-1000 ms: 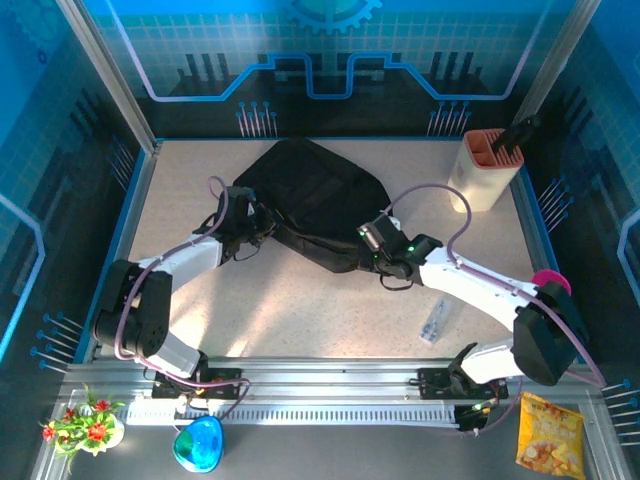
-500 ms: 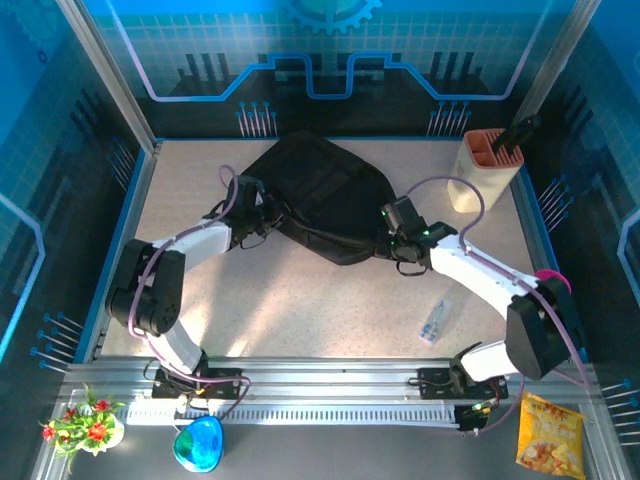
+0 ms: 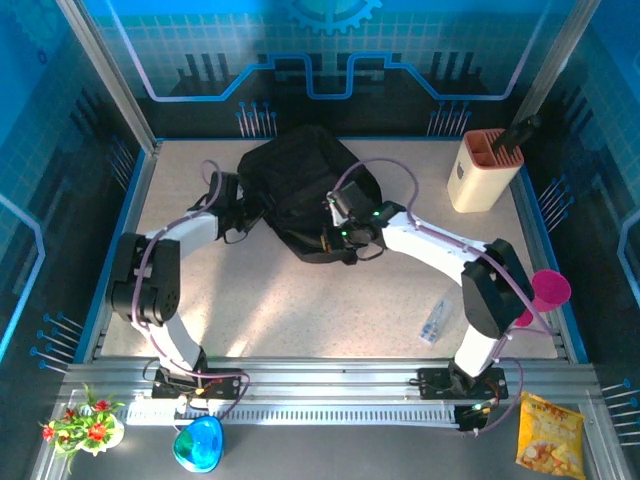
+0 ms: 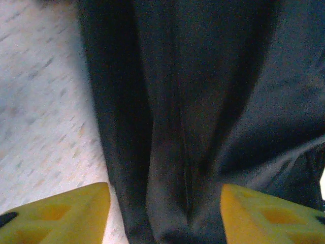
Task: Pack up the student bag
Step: Zip the student bag at the top-center of the table.
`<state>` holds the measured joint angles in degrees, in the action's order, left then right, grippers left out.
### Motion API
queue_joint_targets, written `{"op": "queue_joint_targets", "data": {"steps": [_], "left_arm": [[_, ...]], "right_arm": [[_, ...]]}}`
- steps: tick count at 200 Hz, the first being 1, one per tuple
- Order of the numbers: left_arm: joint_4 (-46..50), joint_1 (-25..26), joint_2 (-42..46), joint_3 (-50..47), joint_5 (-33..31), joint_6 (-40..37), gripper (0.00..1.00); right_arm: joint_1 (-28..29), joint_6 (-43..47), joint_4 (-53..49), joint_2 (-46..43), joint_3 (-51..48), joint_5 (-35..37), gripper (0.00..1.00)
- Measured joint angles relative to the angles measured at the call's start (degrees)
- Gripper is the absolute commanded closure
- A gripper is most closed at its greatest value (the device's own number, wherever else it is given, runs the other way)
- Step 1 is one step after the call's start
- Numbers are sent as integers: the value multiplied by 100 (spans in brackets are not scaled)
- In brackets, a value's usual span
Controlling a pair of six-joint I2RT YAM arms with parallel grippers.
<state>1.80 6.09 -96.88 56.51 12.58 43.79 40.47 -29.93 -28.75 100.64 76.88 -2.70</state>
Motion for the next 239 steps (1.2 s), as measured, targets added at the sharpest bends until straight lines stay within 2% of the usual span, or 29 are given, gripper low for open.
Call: {"op": "queue_joint_targets", "data": {"steps": [35, 62, 98, 141, 165, 192, 210, 239], "left_arm": [[-74, 11, 1056, -964, 214, 588, 31], [-326, 188, 1521, -1624, 396, 1248, 30], [-503, 684, 1672, -1974, 444, 1926, 33], [-1182, 798, 1410, -2031, 444, 2518, 39], [-1499, 859, 1049, -2026, 446, 2686, 50], [-1694, 901, 730, -2024, 446, 2798, 71], [-1759, 916, 654, -2022, 442, 2800, 82], [-1808, 970, 570, -2015, 448, 2765, 90]], "right_arm": [[334, 46, 4, 492, 629, -380, 100], [516, 63, 31, 664, 796, -623, 100], [575, 55, 85, 706, 787, -844, 100], [575, 13, 262, 704, 542, -1025, 100], [575, -48, 339, 680, 308, -1080, 100], [555, -153, 466, 527, -37, -1036, 100], [468, -297, 638, 334, -365, -973, 100], [76, -498, 881, 33, -914, -975, 100]]}}
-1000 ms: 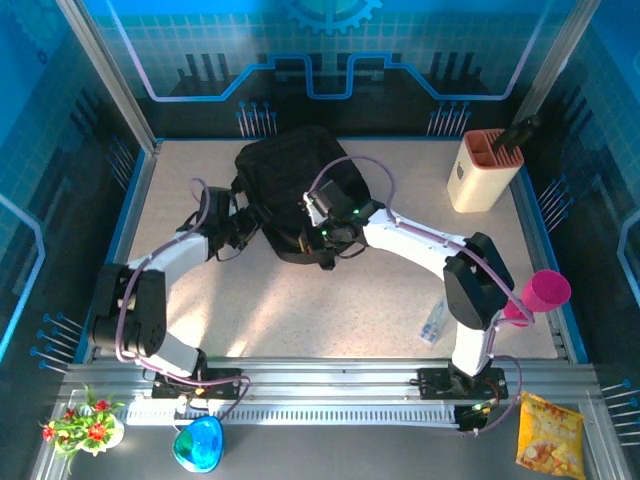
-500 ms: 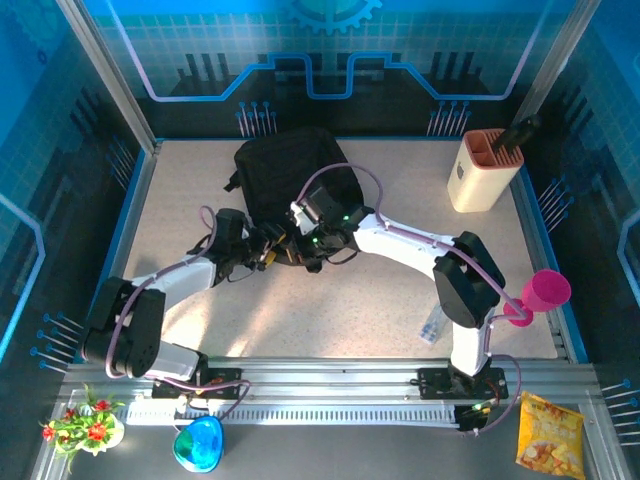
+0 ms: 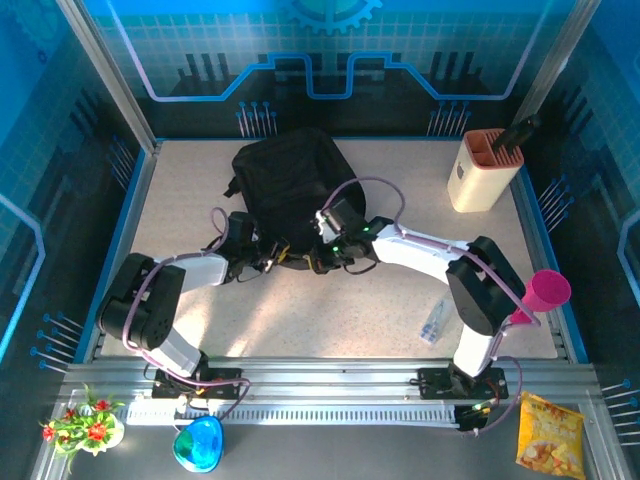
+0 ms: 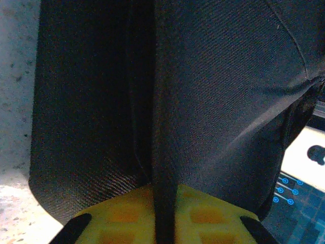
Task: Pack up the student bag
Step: Zip the student bag at the top-center of the table.
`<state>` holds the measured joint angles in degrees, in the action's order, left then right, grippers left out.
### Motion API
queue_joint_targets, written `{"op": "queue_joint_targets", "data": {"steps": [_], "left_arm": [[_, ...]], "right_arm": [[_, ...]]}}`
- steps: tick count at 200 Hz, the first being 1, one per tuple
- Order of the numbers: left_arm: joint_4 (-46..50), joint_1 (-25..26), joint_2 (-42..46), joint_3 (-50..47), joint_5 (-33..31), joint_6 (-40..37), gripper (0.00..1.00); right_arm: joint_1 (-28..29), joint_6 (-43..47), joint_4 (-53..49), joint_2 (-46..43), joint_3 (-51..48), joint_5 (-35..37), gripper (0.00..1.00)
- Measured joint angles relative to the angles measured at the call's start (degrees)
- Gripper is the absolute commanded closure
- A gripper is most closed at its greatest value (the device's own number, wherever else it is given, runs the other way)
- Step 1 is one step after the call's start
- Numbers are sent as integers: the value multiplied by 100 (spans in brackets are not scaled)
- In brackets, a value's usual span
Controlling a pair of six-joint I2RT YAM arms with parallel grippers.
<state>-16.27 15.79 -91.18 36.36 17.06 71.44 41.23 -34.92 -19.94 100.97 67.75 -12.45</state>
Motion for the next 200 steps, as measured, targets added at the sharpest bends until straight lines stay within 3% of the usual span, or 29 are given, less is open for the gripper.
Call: {"op": "queue_joint_targets", "data": {"steps": [62, 107, 170, 200], "left_arm": [[-387, 101, -127, 2, 197, -92, 99], [-313, 57, -138, 26, 177, -243, 100], [212, 57, -155, 490, 323, -715, 100], [857, -17, -258, 973, 315, -1167, 99]], "right_arm": [[-796, -109, 136, -409, -413, -17, 100], [-1438, -83, -343, -920, -516, 839, 100], [-1335, 186, -389, -1357, -667, 1058, 100], [-992, 476, -271, -1648, -782, 1093, 100]]}}
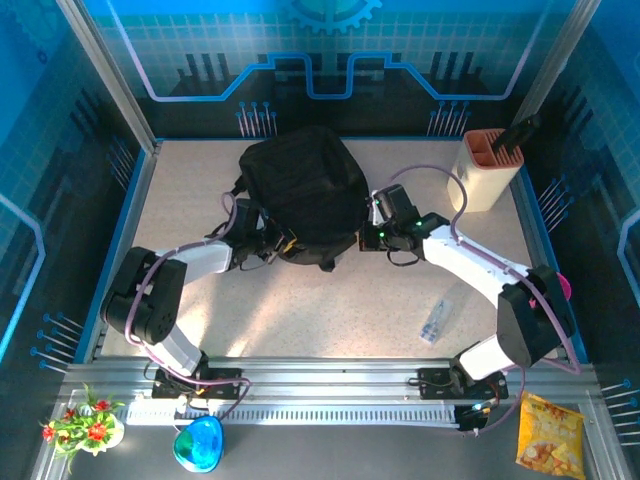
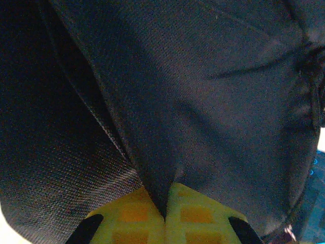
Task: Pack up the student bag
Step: Zip the student bag at the top-center of the table.
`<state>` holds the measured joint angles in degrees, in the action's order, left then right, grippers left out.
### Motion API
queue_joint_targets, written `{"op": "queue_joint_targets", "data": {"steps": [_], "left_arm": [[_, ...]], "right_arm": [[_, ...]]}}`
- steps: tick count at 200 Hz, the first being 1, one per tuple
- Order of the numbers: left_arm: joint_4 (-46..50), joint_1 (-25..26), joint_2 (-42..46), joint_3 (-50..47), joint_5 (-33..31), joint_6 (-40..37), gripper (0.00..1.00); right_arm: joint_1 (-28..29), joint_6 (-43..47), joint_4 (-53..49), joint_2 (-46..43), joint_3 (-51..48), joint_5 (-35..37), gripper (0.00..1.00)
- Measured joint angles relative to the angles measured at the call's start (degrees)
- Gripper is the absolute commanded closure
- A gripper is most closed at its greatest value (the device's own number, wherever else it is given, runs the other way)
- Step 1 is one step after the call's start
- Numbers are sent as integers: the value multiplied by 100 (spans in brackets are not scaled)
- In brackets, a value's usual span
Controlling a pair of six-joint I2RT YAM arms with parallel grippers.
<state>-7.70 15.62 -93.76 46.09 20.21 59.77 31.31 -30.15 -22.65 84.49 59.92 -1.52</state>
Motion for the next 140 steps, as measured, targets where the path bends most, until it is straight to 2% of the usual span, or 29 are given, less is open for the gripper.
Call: {"op": "queue_joint_targets", "data": {"steps": [38, 61, 80, 90, 110, 140], "left_arm": [[586, -385, -201, 463, -160, -470, 94], [758, -566, -197, 501, -374, -621, 77], [903, -817, -107, 472, -654, -756, 54], [1008, -981, 72, 389, -826, -754, 45], [1344, -1191, 664, 160, -1139, -833, 36], [1738, -1187, 1773, -273, -1246, -826, 26]], "right_arm": [[796, 238, 278, -76, 2, -63, 100], [1071, 214, 518, 177, 48, -398, 100], [1191, 166, 647, 619, 245, -715, 100], [1248, 140, 686, 881, 428, -855, 100], [1373, 114, 756, 1298, 780, -1082, 100], [1467, 105, 817, 1530, 1062, -1316, 100]]}}
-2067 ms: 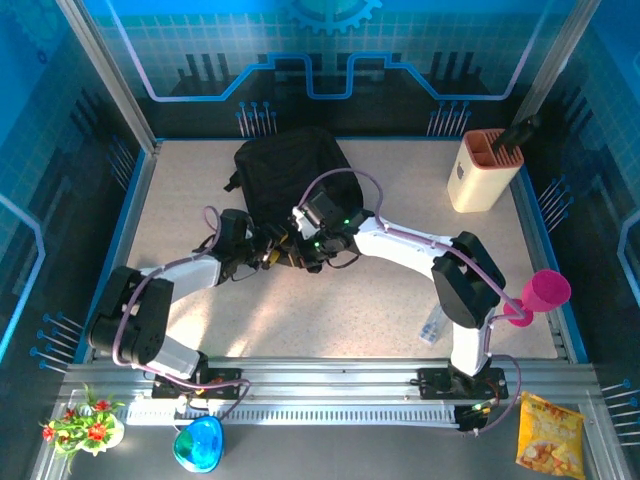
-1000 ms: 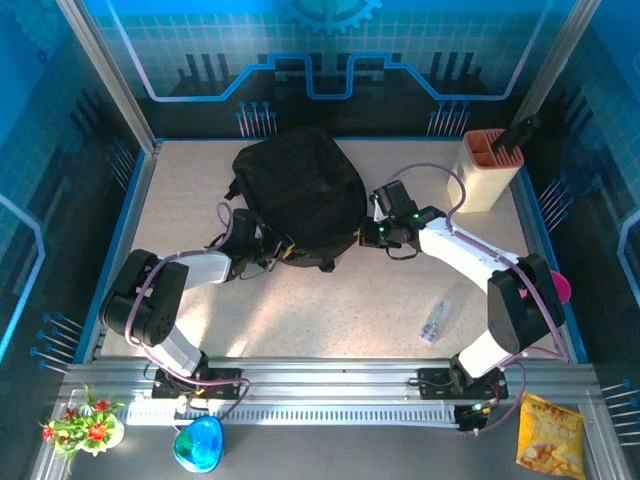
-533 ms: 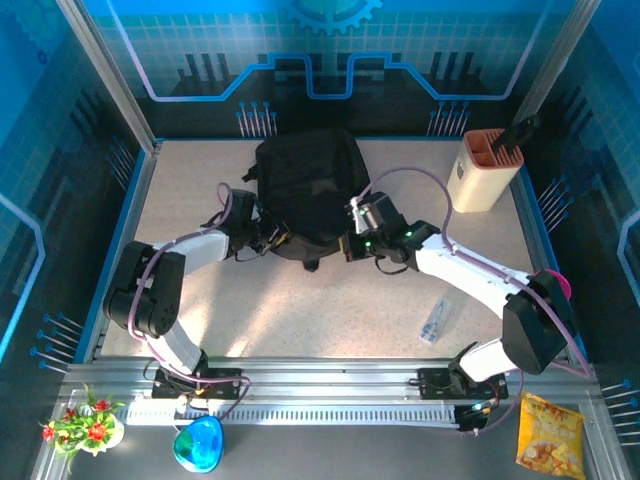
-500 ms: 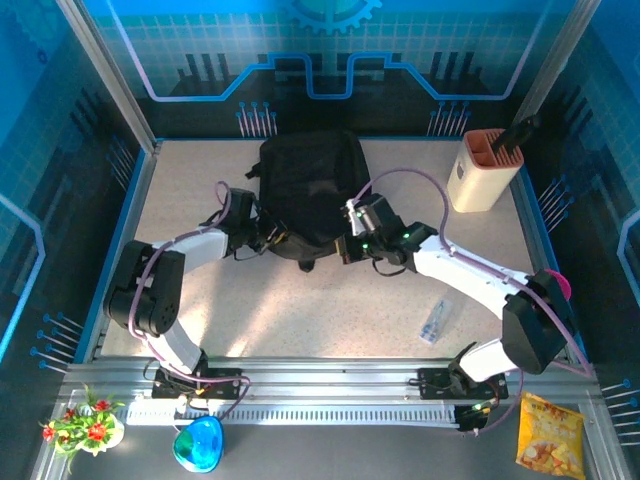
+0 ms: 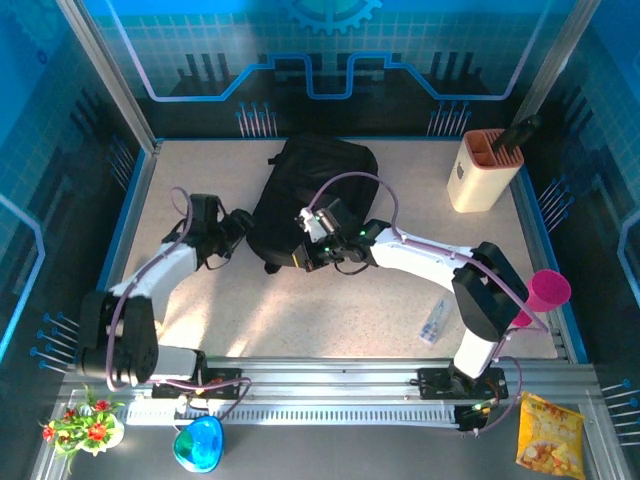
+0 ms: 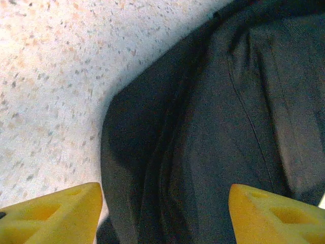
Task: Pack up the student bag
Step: Zip the student bag at the top-center of the table.
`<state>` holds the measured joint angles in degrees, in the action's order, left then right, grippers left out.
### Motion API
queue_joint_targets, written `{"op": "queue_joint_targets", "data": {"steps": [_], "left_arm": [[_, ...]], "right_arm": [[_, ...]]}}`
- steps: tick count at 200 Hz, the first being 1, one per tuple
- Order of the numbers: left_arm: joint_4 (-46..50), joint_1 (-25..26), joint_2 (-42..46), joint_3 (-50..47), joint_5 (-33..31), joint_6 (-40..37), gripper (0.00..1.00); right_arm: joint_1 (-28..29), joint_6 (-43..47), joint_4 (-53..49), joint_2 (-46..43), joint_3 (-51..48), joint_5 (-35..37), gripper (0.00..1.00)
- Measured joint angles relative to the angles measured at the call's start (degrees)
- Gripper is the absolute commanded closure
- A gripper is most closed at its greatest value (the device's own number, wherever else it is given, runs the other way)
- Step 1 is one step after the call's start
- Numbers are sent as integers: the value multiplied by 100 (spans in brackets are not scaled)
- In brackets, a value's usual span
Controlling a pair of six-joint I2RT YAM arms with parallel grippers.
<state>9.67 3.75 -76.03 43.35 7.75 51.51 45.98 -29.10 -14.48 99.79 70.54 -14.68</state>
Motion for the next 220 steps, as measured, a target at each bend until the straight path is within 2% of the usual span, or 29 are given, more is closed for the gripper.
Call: {"op": "queue_joint_targets", "data": {"steps": [34, 59, 78, 102, 127, 148, 174, 220], "left_arm": [[63, 195, 793, -516, 234, 487, 24], [-101, 610, 844, -645, 365, 940, 25], [-356, 872, 680, -658, 385, 1224, 29], [-732, 1075, 197, -658, 396, 1499, 41], [-1019, 1154, -291, -658, 411, 1670, 64], [-1106, 1180, -435, -656, 431, 1650, 78], [-1134, 1187, -461, -656, 424, 1589, 87], [-1134, 1187, -483, -658, 409, 1499, 93]], "right_arm": [[0, 0, 24, 59, 74, -120, 100], [0, 0, 26, 66, 74, -153, 100], [0, -2, 26, 66, 72, -175, 100], [-2, -7, 59, 50, 50, -186, 100], [-44, -33, 111, -120, -184, -155, 100], [-177, -94, 166, -367, -520, -31, 100], [-542, -260, 170, -579, -907, 57, 100], [-1596, -651, -17, -592, -1217, 72, 100]]}}
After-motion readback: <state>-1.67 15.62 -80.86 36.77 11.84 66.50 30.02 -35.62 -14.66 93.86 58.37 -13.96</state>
